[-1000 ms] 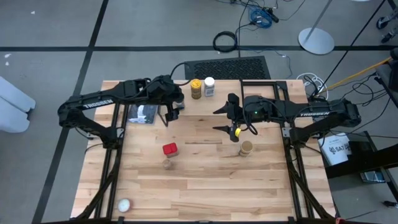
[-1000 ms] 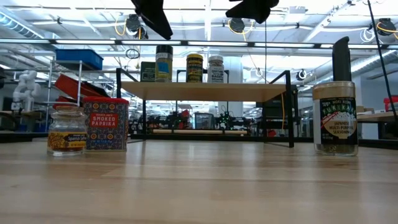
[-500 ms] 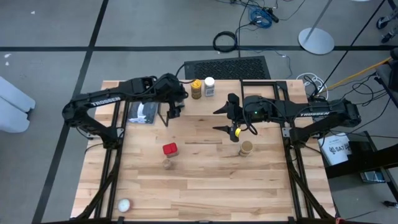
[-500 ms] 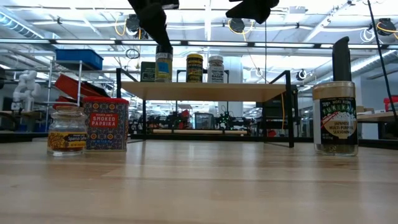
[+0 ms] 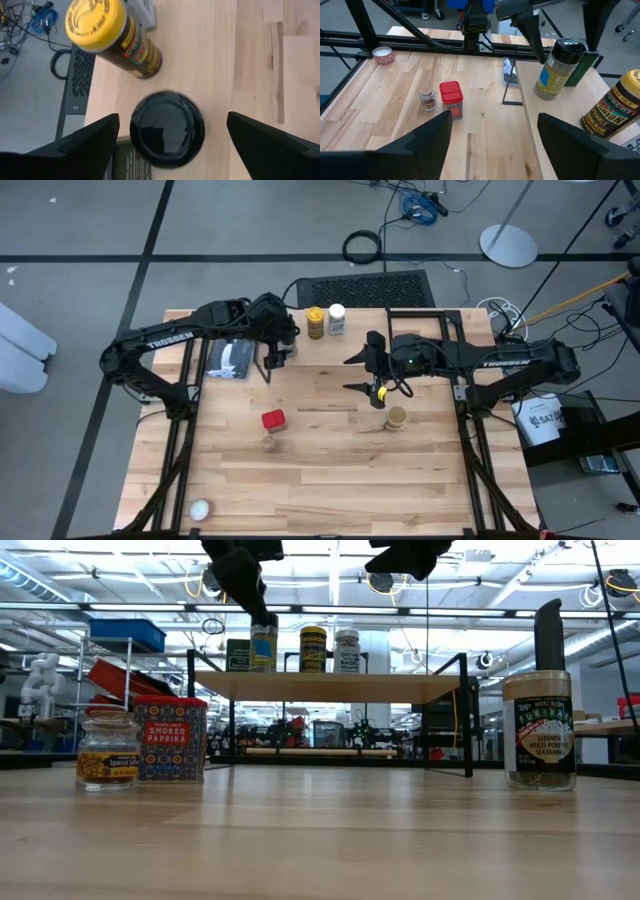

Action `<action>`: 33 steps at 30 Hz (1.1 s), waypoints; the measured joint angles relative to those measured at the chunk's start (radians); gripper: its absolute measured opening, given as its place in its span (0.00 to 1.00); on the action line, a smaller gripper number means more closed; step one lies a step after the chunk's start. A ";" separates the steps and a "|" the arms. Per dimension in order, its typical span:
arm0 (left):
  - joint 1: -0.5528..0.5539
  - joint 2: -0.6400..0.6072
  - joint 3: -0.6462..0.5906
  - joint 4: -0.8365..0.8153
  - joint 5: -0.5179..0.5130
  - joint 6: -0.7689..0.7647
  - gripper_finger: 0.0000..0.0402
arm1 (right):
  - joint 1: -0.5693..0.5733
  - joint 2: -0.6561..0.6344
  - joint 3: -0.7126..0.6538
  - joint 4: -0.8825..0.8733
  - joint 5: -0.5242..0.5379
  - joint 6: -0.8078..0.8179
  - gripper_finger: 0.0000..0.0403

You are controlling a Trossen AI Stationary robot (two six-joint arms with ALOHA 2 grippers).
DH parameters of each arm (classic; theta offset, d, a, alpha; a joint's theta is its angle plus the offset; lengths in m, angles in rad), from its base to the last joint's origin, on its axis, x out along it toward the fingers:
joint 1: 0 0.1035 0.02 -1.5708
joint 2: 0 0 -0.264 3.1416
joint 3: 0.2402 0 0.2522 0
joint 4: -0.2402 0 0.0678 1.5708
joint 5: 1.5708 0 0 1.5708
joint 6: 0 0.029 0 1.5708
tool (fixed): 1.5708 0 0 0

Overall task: Shelf spices
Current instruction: Remove the black seasoning bottle from the shelf

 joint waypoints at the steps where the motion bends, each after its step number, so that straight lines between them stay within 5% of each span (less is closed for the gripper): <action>1: 0.000 0.000 0.000 -0.001 0.000 0.002 0.95 | 0.000 0.000 0.000 0.000 0.000 0.000 0.70; 10: 0.000 0.000 0.000 0.006 0.048 0.008 0.94 | 0.000 0.000 0.000 0.001 0.000 0.000 0.70; 23: 0.000 0.000 0.000 0.002 0.063 0.030 0.71 | 0.000 0.000 0.000 0.004 0.000 0.000 0.70; 33: 0.000 0.048 0.001 0.001 0.054 0.026 0.68 | 0.000 0.000 0.000 0.004 0.000 0.000 0.70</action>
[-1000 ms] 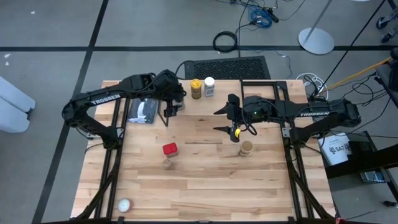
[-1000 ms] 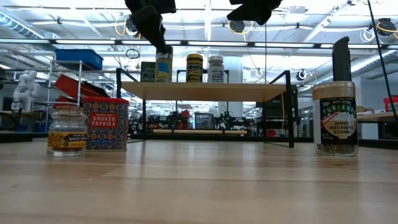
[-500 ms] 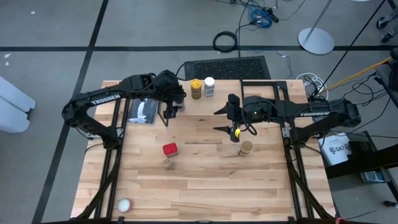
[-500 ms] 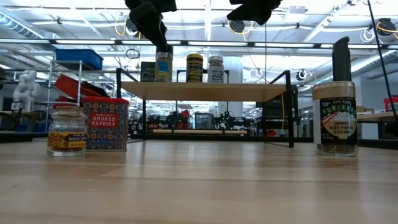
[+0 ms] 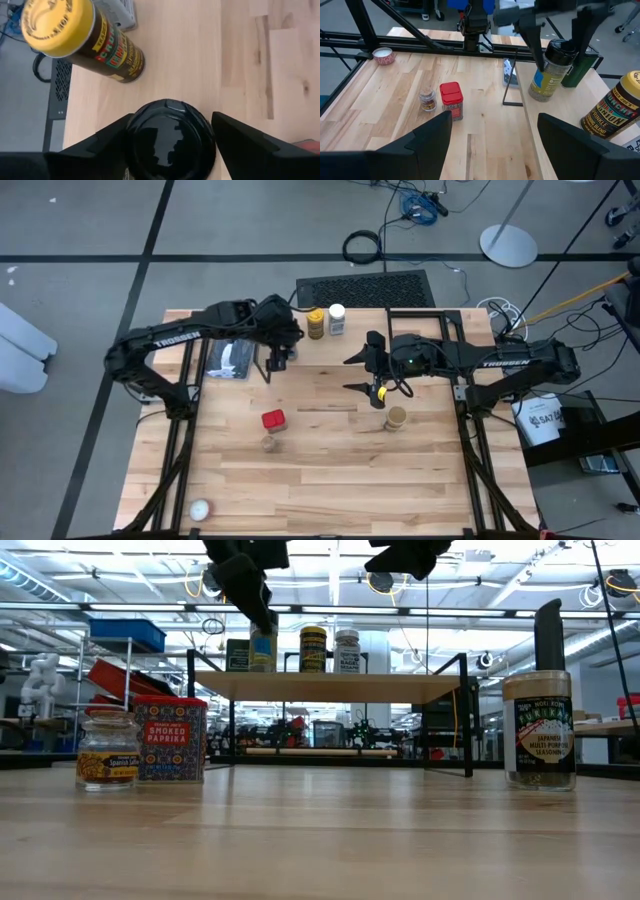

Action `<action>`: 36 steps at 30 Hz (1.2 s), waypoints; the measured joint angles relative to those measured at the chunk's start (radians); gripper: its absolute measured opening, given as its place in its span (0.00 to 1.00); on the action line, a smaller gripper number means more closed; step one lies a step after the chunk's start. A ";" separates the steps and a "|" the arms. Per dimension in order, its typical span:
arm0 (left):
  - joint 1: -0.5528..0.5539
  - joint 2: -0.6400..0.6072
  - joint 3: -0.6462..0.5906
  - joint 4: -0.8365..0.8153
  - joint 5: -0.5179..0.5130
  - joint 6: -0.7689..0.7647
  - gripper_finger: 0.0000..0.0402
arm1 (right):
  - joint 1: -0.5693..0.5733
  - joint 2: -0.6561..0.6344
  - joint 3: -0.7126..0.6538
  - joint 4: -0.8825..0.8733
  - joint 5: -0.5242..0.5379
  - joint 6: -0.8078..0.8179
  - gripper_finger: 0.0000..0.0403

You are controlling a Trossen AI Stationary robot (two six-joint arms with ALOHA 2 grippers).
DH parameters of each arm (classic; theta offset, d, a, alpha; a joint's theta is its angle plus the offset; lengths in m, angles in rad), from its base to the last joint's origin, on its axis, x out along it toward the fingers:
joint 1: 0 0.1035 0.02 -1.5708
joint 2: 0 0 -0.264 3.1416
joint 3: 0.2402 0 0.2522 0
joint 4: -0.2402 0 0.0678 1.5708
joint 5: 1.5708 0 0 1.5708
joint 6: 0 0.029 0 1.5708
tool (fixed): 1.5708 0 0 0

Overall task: Shelf spices
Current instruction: Remove the black seasoning bottle from the shelf

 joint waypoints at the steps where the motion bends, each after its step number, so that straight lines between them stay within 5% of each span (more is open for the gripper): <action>1: 0.000 0.006 0.000 -0.001 -0.008 0.001 0.68 | 0.000 0.000 0.000 0.000 0.000 0.000 0.70; 36: 0.000 0.016 0.041 -0.059 -0.023 0.005 0.67 | 0.000 0.000 0.000 -0.003 0.000 0.000 0.70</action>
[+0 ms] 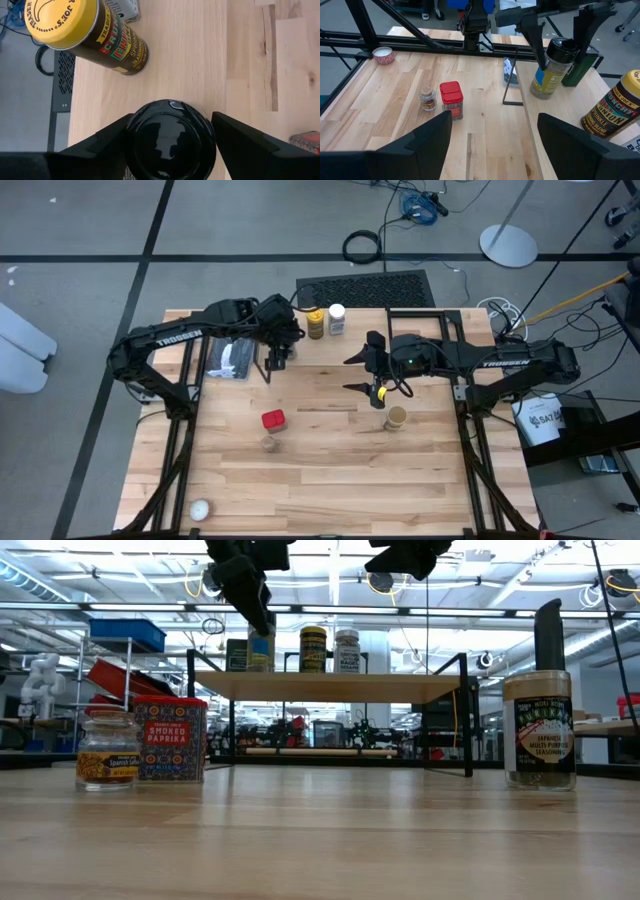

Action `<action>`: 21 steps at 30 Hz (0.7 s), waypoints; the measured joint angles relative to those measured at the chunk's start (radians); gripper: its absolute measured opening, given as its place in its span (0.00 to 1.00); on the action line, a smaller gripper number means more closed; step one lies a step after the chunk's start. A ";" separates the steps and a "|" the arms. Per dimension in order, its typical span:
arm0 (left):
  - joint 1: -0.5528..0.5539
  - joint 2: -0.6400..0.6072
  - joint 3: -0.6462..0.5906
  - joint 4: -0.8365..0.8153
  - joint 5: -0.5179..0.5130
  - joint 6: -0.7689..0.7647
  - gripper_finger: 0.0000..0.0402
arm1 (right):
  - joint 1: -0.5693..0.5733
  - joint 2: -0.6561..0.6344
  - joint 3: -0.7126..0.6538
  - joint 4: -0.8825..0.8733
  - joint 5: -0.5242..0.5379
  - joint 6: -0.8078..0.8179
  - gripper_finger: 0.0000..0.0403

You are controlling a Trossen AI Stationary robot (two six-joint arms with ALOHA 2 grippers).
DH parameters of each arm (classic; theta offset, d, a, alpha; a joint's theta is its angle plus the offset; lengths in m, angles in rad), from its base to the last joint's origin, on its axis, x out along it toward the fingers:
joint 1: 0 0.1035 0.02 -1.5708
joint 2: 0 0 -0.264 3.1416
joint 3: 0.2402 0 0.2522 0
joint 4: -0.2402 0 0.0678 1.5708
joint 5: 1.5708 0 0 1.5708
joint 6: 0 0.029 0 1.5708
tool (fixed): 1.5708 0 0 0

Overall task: Shelf spices
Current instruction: Remove the black seasoning bottle from the shelf

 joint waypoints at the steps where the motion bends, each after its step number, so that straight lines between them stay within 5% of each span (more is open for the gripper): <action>1: 0.000 0.000 0.000 0.000 0.000 0.000 0.67 | 0.000 0.000 0.000 0.000 0.000 0.000 0.70; 21: 0.000 -0.003 0.000 -0.014 0.010 -0.003 0.56 | 0.000 0.000 0.000 0.000 0.000 -0.001 0.70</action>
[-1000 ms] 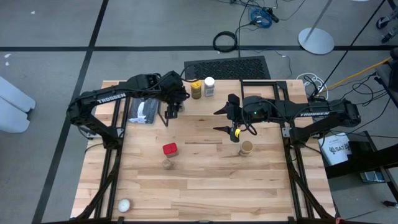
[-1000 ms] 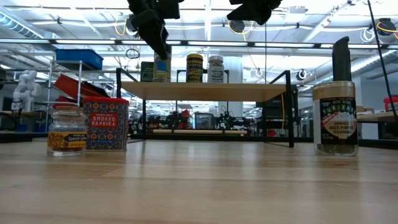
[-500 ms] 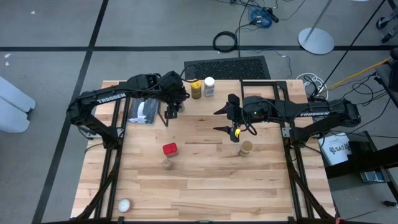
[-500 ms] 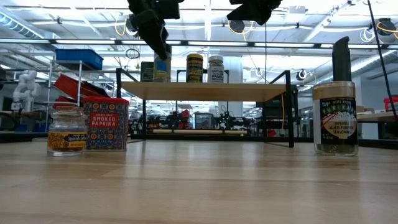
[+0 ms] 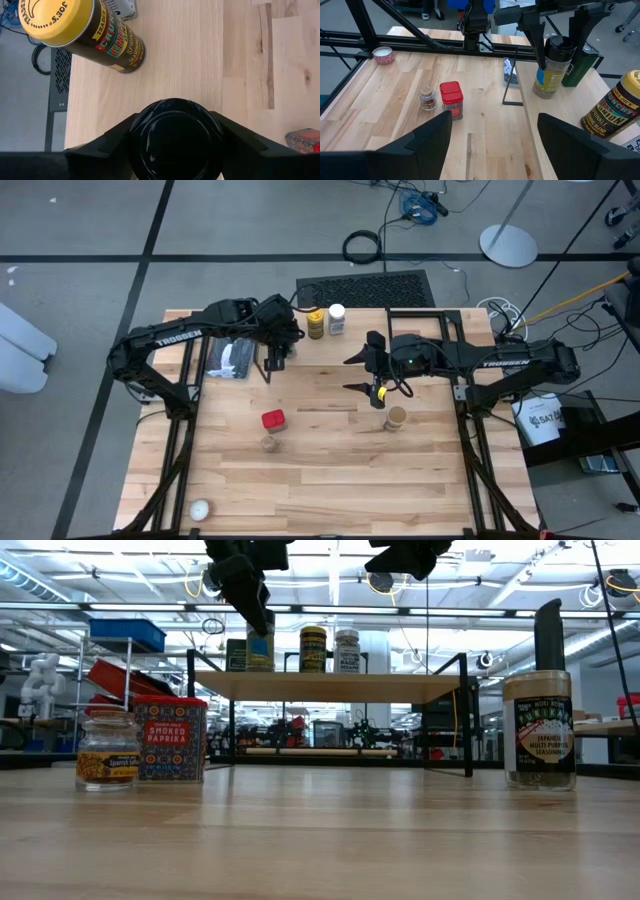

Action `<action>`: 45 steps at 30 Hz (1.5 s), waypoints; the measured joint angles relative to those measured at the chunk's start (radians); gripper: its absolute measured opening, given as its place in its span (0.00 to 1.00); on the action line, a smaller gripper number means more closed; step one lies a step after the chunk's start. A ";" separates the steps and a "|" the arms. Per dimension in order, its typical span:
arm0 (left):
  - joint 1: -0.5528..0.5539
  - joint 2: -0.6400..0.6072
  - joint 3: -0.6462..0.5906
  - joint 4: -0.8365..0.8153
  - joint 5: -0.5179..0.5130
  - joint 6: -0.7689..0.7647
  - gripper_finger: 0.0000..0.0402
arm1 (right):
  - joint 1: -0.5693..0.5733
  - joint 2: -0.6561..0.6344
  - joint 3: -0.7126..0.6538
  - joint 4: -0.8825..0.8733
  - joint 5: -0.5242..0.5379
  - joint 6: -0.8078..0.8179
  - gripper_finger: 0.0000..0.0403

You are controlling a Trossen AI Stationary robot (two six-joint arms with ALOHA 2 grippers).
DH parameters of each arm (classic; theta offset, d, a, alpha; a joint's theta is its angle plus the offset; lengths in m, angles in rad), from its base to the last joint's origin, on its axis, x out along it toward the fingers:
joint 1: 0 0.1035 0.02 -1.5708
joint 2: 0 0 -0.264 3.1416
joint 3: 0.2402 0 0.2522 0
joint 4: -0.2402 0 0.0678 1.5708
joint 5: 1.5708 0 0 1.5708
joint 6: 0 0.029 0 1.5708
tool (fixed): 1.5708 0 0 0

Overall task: Shelf spices
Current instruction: Remove the black seasoning bottle from the shelf

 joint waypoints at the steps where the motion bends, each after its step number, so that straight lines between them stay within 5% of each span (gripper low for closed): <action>1: 0.000 -0.003 0.000 -0.004 0.000 0.000 0.56 | 0.000 0.000 0.000 0.000 0.000 0.000 0.70; 14: -0.067 -0.159 -0.001 -0.063 0.061 -0.172 0.56 | 0.000 0.000 0.000 0.000 0.000 -0.022 0.70; 26: -0.273 -0.241 -0.001 -0.130 0.116 -0.426 0.56 | 0.000 0.000 0.000 0.001 0.000 -0.011 0.70; 35: -0.431 -0.240 -0.044 -0.298 -0.022 -0.660 0.56 | 0.001 0.000 0.000 0.000 0.000 -0.002 0.70; 45: -0.576 -0.267 -0.218 -0.272 -0.171 -0.854 0.56 | 0.028 0.000 0.000 -0.004 -0.004 0.045 0.70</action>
